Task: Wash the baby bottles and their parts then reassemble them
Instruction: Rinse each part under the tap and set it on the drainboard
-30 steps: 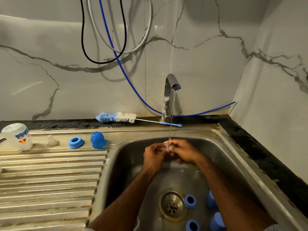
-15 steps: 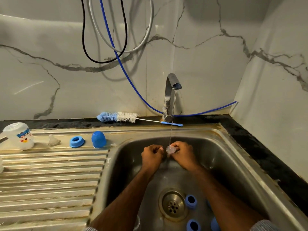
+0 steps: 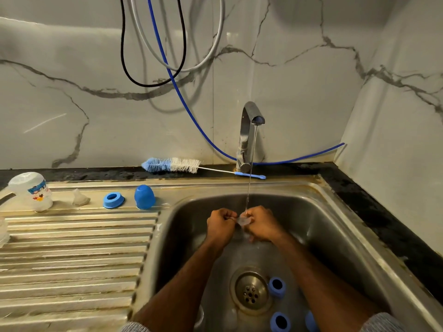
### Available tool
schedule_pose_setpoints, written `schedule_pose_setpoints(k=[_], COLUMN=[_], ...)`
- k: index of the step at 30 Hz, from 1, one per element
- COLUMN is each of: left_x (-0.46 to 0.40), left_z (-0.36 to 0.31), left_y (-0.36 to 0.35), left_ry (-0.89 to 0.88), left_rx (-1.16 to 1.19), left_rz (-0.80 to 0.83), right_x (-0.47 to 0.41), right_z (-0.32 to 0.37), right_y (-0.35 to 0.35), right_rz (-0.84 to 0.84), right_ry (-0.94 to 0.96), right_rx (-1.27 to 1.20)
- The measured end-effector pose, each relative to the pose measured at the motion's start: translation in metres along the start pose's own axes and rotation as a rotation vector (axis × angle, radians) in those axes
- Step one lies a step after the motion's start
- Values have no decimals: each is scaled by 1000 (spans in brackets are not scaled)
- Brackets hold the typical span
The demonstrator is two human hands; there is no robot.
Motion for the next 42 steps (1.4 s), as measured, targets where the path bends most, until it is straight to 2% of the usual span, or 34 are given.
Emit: schedule_pose_setpoints(k=[1,5,6,10,13,16,19,22,24,26,31,37,42], left_x=[0,0,0,0,-1,-1,-2,-2,-2,-2,-3,-1,-4], left_z=[0,2,1,1,-1,-1,1,1,1,2,3,4,4], left_y=[0,0,0,0,0,0,1,1,1,1,1,0,5], left_ry=[4,26,37,32,27,45,51,41,46,43,54,30,6], left_rx=[-1,-11,-7,-6,-1,8,19,17,19,14,1,-51,-58], left_rz=[0,22,27,4,-25,-34,-29,-34,-24,-14,-5,73,88], right_x=[1,2,2,4,5,4,3,5,4,6,2,5,1], right_z=[1,8,11,16,8,4,0,3,3,6,3,2,-7], right_y=[0,2,2,-1,-2,-4,-1,1,2,3,4,4,3], right_rz=[-3,-215,-224,-42,-160,-33,-62,43,34,97,-2,72,67], right_ry=[2,30,27,22,-6,-45,-43,-28,-5,8,10,121,42], right_rx=[1,115,131,58,164,90,57,49,73,74,27,-40,-192])
Point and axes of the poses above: each hand's wrist, its own x-axis away from the middle knuckle, its own y-axis out of the back of the hand, z = x × y, the point moved 1 cm from there along -x, towards the middle knuckle, and after that the axes turned 9 degrees about x, right-handed, at the moved point
